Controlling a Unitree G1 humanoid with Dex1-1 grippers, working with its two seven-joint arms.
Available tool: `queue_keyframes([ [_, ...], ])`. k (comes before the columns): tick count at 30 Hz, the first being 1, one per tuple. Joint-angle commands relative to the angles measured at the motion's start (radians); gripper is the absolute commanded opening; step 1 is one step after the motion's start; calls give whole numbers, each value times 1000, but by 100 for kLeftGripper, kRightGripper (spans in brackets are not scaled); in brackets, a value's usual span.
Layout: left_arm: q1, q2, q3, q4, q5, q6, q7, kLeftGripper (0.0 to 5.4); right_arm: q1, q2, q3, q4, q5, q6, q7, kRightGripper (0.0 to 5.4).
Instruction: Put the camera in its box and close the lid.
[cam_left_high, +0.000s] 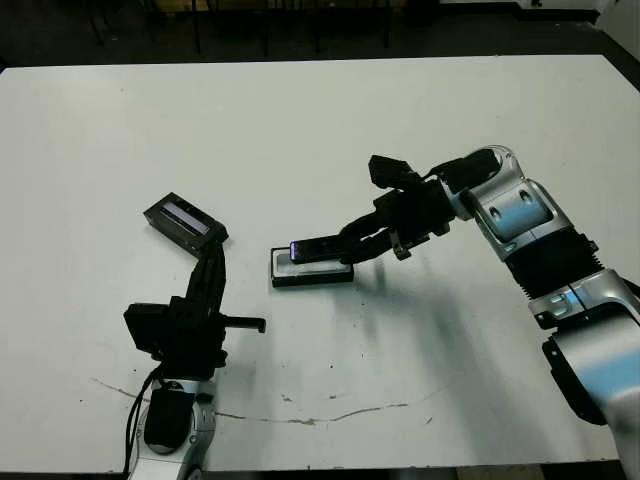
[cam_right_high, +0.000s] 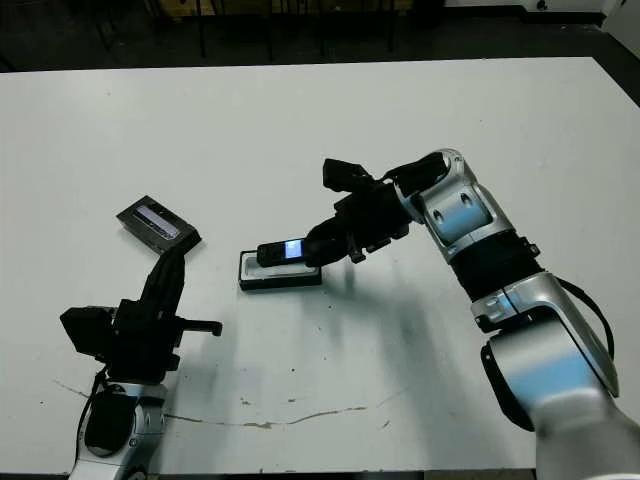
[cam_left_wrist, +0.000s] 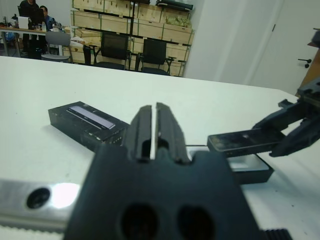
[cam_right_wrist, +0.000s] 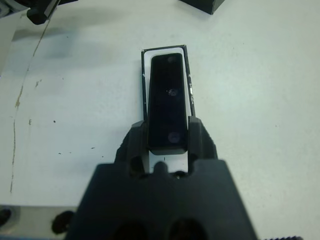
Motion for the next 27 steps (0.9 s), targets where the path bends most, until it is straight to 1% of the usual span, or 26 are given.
queue_keyframes([
  [1,83,1,2,4,5,17,7,0,-4,4,14,5,-17,7,-4,57],
  [9,86,-1,-1,3,7,12,11,0,18,0,10,-19,-31,-14,-30,57],
  [12,82,2,0,13,14,1,11,0,18,2,10,-7,-26,-11,-22,57],
  [17,85,-3,-3,4,5,20,14,0,17,-1,22,-20,-37,-2,-23,57],
  [22,83,-1,-5,12,5,7,12,0,4,10,33,-11,-33,21,3,57],
  [27,87,-1,-9,10,15,9,19,0,-1,21,47,-6,-39,16,14,57],
])
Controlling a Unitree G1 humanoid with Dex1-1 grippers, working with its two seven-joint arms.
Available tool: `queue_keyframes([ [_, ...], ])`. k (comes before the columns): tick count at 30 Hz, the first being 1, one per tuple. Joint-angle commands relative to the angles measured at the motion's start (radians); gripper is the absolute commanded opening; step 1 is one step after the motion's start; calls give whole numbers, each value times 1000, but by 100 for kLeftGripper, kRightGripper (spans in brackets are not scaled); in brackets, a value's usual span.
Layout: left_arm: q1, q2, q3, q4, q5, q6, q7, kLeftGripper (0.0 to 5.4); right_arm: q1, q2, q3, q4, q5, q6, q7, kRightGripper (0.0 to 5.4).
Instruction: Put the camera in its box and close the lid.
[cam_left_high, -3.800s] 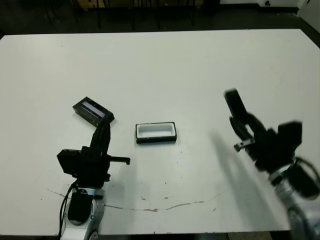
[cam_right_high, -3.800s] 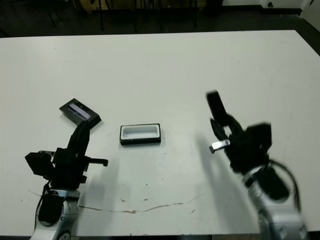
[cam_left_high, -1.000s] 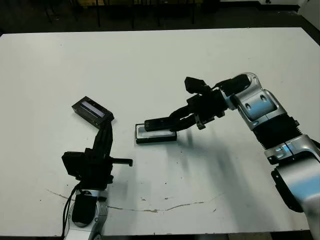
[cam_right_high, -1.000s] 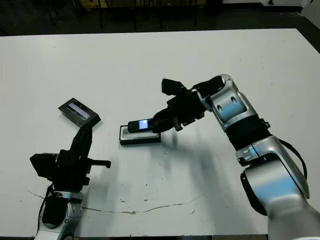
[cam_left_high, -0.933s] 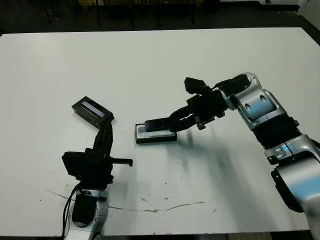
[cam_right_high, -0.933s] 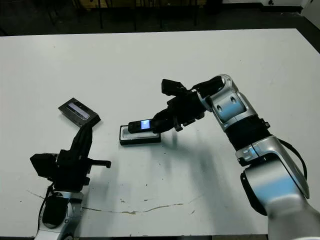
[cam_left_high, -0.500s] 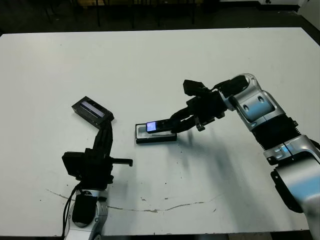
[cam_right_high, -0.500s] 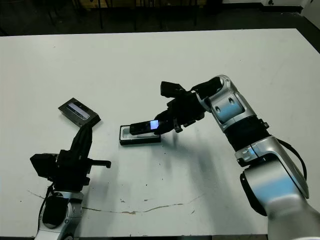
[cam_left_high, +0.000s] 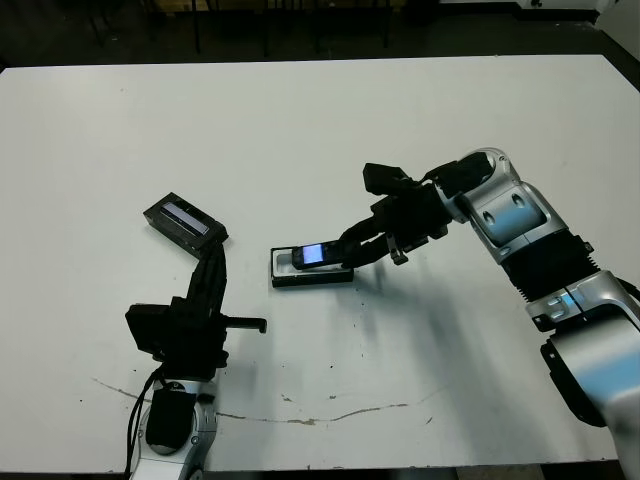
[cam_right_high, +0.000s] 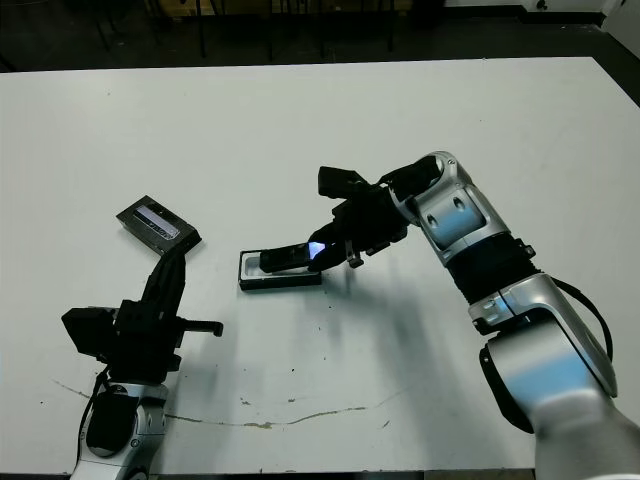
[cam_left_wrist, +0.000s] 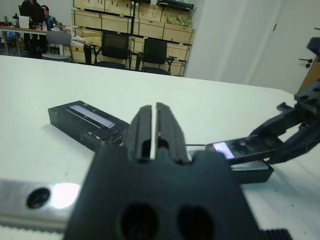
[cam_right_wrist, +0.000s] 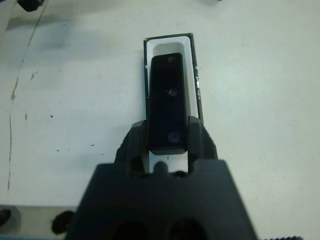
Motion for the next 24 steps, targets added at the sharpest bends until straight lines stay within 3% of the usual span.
queue_keyframes([
  [1,85,-1,1,9,9,10,10,0,-6,7,18,3,-8,7,14,57],
  [7,85,1,-1,15,6,1,8,0,-6,14,31,6,-14,-3,16,57],
  [24,94,-3,-8,13,11,3,18,0,7,58,71,-46,-65,56,-68,57],
])
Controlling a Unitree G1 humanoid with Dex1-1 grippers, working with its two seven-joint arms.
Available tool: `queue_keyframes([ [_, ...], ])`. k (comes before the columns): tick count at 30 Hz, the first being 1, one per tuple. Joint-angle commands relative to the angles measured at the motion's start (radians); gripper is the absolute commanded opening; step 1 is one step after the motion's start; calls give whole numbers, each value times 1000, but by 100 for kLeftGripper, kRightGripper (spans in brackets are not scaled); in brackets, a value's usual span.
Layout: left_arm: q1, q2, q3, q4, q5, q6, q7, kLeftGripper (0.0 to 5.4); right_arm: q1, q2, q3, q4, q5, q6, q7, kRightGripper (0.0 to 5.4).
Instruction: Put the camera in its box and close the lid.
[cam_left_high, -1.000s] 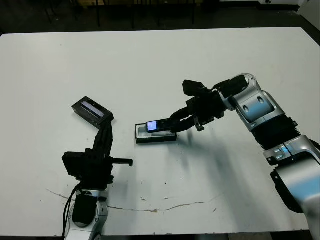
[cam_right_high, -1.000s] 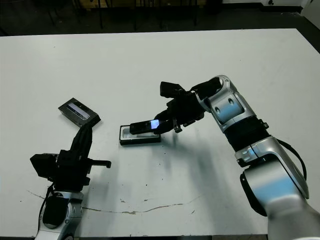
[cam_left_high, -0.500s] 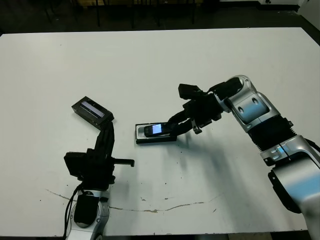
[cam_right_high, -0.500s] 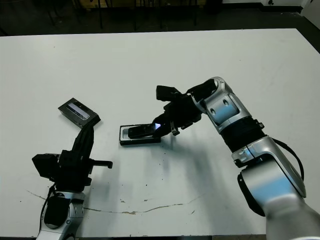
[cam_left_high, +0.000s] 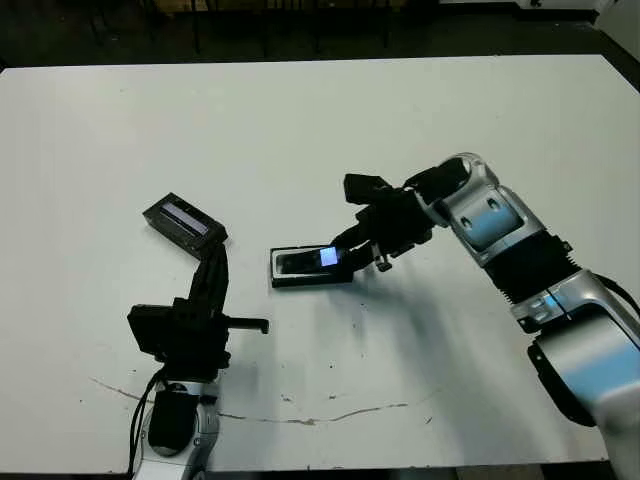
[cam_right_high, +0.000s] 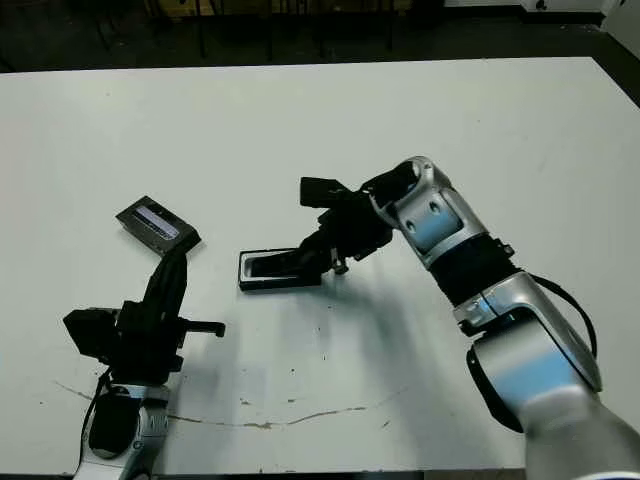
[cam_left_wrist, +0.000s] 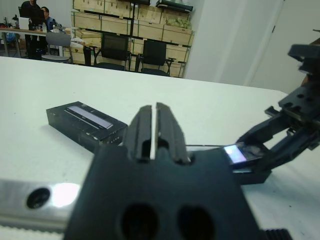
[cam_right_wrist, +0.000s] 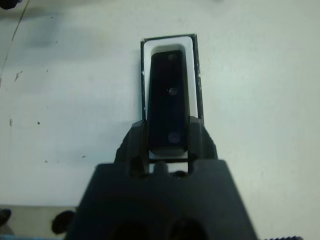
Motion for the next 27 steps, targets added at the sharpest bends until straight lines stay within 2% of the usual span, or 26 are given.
queue_keyframes([
  [1,90,0,1,9,5,17,6,0,19,15,16,-17,-9,20,-18,57],
  [11,89,0,0,22,6,-2,5,0,25,32,25,-62,-10,58,-36,57],
  [12,90,-2,-1,21,6,0,7,0,21,25,33,-66,-16,39,-29,57],
  [15,94,-3,-1,12,5,14,11,0,-1,-7,46,-56,-26,-131,21,108],
  [16,95,-3,-1,11,2,14,9,0,-10,-14,43,-42,-22,-160,38,126],
  [22,90,4,5,23,-13,-1,-3,0,-31,-58,-22,-15,3,-244,69,233],
  [27,89,5,4,22,4,1,4,0,-22,-110,-62,-53,-12,-303,38,321],
])
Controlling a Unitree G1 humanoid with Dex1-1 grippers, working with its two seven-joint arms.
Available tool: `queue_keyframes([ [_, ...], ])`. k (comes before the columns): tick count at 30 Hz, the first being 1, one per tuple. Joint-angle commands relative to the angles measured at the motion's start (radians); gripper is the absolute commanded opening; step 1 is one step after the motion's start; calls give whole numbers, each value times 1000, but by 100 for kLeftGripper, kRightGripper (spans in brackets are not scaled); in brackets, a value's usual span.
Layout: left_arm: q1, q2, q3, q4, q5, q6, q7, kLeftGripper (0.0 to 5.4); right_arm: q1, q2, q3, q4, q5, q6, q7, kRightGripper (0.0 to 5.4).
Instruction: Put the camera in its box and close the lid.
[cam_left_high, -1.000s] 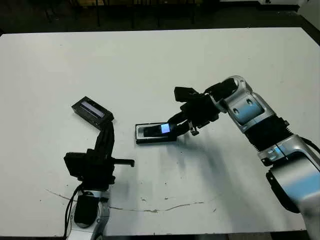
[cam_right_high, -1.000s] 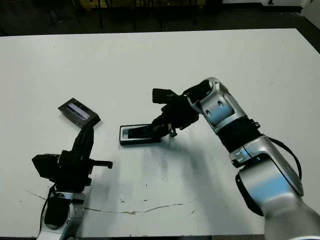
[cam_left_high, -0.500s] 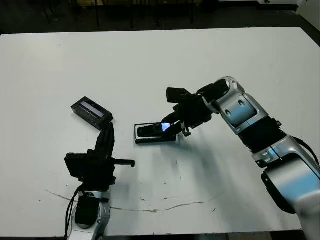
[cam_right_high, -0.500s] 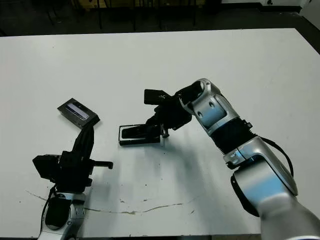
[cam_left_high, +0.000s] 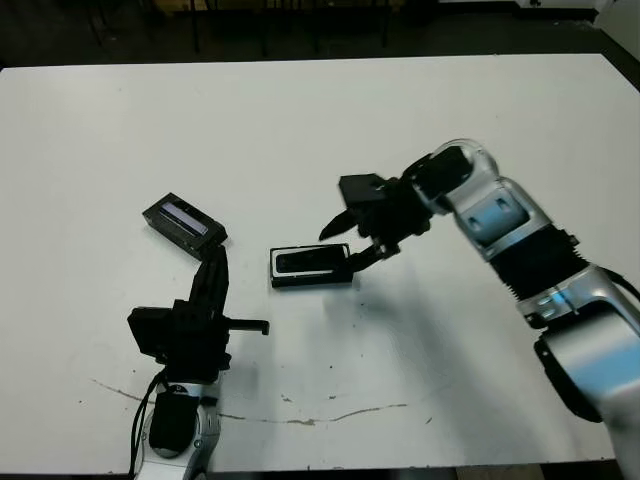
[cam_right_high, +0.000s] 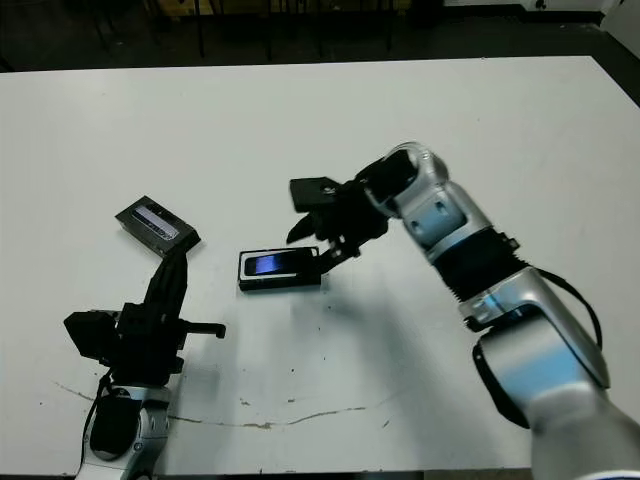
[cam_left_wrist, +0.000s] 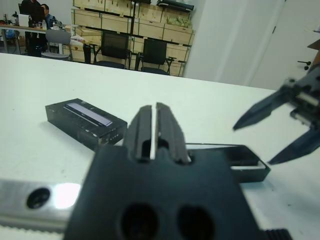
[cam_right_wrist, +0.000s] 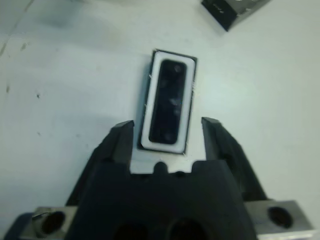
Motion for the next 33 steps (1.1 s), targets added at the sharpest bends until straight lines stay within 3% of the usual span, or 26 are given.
queue_keyframes([
  [1,84,6,6,14,13,8,4,0,-2,-41,-21,-32,-14,-39,-19,339],
  [9,80,8,8,19,13,5,0,0,6,-106,-105,-107,17,37,-47,477],
  [12,79,6,8,18,8,7,-1,0,79,-104,-204,-212,47,125,-183,531],
  [14,79,5,9,18,-3,4,-6,0,155,-69,-300,-284,107,222,-305,538],
  [16,81,5,13,12,-10,3,-7,0,259,-33,-380,-404,114,276,-473,538],
  [20,99,36,29,-61,8,23,-15,0,465,20,-460,-648,115,325,-711,489],
  [25,140,109,116,-283,9,137,-66,0,655,-10,-502,-861,180,341,-764,399],
  [29,112,194,305,-445,-159,312,-149,0,734,-28,-558,-931,251,342,-774,324],
  [33,7,341,545,-564,-355,600,-193,0,775,-32,-578,-973,274,325,-808,253],
])
